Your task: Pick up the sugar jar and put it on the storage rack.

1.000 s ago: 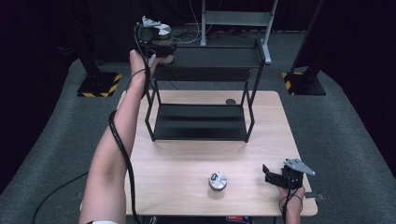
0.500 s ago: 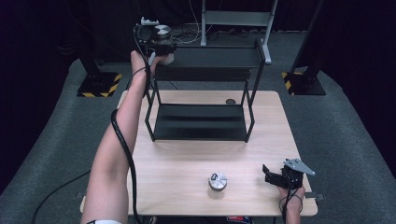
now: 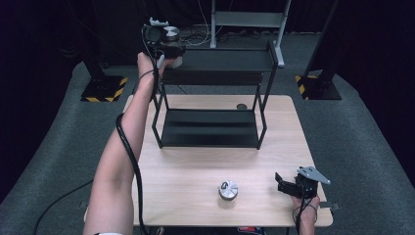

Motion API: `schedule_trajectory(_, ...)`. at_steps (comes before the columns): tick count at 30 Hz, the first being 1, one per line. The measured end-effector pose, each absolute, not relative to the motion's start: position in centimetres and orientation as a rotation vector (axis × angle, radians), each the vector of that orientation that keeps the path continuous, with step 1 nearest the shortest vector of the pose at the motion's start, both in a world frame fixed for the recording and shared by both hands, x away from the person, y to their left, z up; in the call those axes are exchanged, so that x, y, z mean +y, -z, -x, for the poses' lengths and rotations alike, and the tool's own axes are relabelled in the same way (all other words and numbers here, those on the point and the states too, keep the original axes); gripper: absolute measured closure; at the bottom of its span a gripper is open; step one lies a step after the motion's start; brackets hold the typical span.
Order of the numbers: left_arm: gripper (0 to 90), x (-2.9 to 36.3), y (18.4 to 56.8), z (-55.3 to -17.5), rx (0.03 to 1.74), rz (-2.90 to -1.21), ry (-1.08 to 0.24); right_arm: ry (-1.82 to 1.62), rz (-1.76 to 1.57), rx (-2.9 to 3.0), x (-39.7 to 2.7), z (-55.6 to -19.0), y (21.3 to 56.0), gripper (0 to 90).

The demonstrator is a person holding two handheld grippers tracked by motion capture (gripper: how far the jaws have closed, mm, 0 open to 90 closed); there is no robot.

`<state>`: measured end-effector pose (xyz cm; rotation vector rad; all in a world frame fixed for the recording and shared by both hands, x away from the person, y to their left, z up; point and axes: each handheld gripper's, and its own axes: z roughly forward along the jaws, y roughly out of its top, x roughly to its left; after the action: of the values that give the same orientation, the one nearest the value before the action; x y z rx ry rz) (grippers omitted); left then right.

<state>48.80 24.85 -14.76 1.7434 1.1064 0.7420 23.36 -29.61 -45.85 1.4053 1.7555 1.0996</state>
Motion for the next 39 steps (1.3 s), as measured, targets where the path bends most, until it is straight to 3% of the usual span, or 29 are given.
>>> schedule_trajectory(7,11.5,24.7,12.8,-48.9,1.162,-1.839,-0.692,-1.104,-1.403,1.754,-29.6,-23.3,45.9,0.1)
schedule_trajectory(15,0.9,24.9,11.5,-47.6,1.153,-1.912,-0.684,-1.103,-1.404,1.755,-29.6,-23.4,45.9,0.1)
schedule_trajectory(29,0.0,25.7,12.5,-44.4,1.088,-1.981,-0.722,-1.100,-1.406,1.760,-29.6,-23.4,45.8,0.0)
schedule_trajectory(39,0.0,26.3,16.4,-42.5,1.030,-2.064,-0.712,-1.098,-1.405,1.763,-29.6,-23.5,45.8,0.0)
